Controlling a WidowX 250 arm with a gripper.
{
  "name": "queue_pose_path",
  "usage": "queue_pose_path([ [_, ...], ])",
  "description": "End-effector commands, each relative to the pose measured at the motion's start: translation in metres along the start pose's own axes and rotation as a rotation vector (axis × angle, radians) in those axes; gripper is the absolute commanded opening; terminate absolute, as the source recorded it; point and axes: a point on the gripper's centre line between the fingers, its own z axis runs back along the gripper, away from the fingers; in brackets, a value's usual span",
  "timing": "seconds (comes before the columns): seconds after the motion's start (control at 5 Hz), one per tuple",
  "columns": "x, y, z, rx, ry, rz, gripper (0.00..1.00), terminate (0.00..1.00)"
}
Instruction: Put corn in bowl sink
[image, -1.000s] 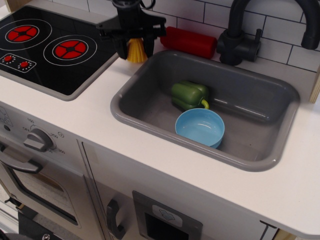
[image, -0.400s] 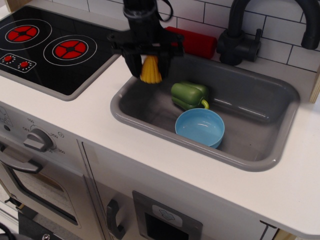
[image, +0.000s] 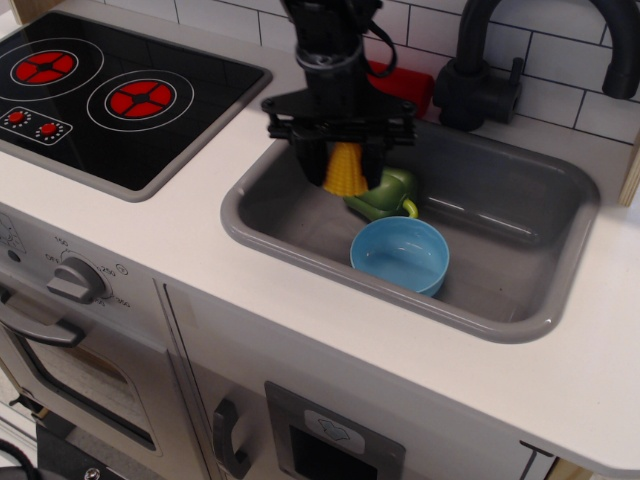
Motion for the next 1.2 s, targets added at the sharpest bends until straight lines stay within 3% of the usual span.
queue_pose_path([
  [0.0,-0.013,-0.025,-0.004,-0.062,0.036,-0.018,0.0,0.0],
  [0.4,-0.026,-0.036,-0.016,-0.05,0.061,-0.03,0.0,0.0],
  [0.6,-0.027,-0.036,-0.024,-0.036,0.082,-0.008,1.0,0.0],
  [1.0,-0.021,-0.034,-0.013,-0.089,0.084,0.0,1.0,0.0],
])
